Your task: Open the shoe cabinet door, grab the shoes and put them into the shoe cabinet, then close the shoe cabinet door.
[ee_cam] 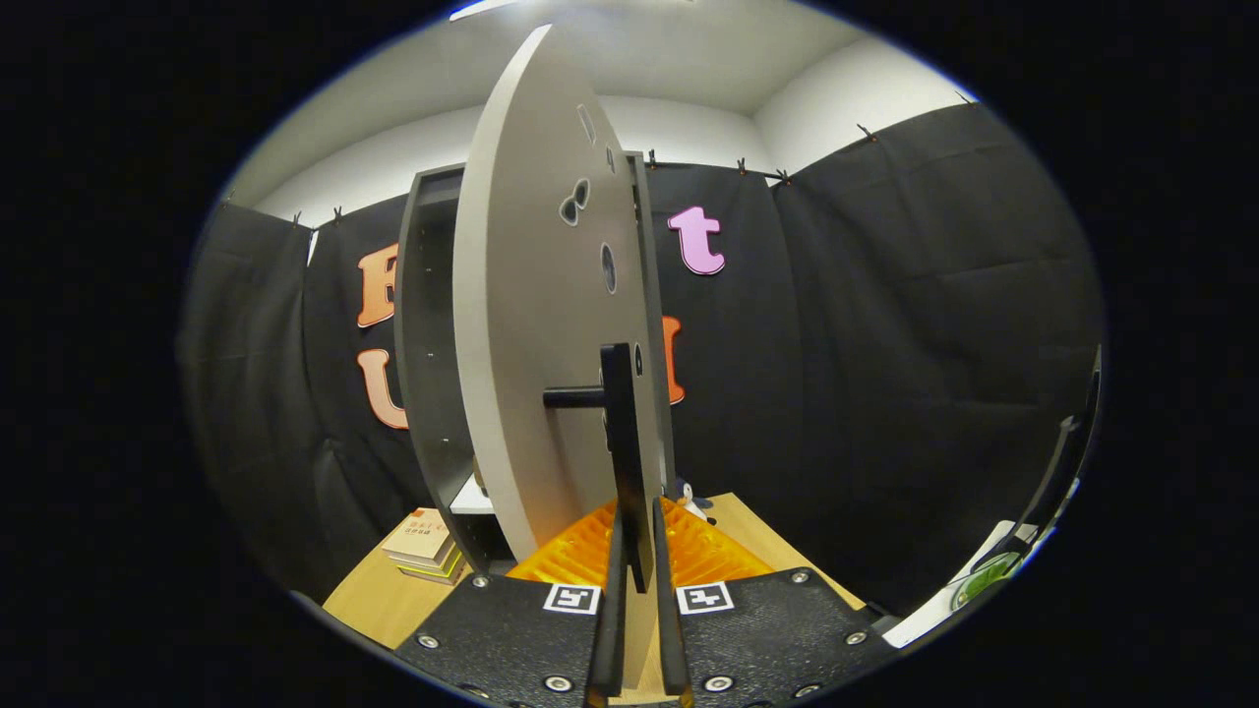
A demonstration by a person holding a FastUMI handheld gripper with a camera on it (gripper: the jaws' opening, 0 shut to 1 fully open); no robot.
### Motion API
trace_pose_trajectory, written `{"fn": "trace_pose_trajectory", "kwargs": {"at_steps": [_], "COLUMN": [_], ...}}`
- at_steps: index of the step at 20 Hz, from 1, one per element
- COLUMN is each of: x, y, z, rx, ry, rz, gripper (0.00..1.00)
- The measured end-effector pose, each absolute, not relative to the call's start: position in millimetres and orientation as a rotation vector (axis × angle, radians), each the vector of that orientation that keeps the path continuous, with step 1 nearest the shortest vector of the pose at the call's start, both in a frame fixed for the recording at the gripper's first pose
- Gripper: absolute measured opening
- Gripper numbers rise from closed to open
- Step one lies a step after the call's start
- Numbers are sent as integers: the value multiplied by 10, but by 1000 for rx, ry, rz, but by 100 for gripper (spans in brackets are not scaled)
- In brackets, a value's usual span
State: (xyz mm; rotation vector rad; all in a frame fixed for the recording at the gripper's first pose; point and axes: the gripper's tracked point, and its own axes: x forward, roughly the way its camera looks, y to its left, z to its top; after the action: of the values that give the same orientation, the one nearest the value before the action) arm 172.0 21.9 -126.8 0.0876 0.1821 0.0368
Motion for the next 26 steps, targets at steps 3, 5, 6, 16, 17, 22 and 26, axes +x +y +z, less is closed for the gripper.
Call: {"fn": "trace_pose_trajectory", "kwargs": {"at_steps": [3, 5, 6, 16, 17, 22, 26], "x": [1739, 1780, 1800, 1852, 1845, 1845, 1777], "y": [58, -110, -202, -523, -566, -858, -858], "z": [-1298, -1322, -1320, -1309, -1286, -1247, -1165], "rx": [80, 65, 58, 98, 100, 86, 147], "ry": [191, 193, 193, 212, 209, 195, 184], "rz": [63, 37, 20, 128, 134, 88, 107], "gripper": [14, 14, 14, 8, 7, 8, 8]}}
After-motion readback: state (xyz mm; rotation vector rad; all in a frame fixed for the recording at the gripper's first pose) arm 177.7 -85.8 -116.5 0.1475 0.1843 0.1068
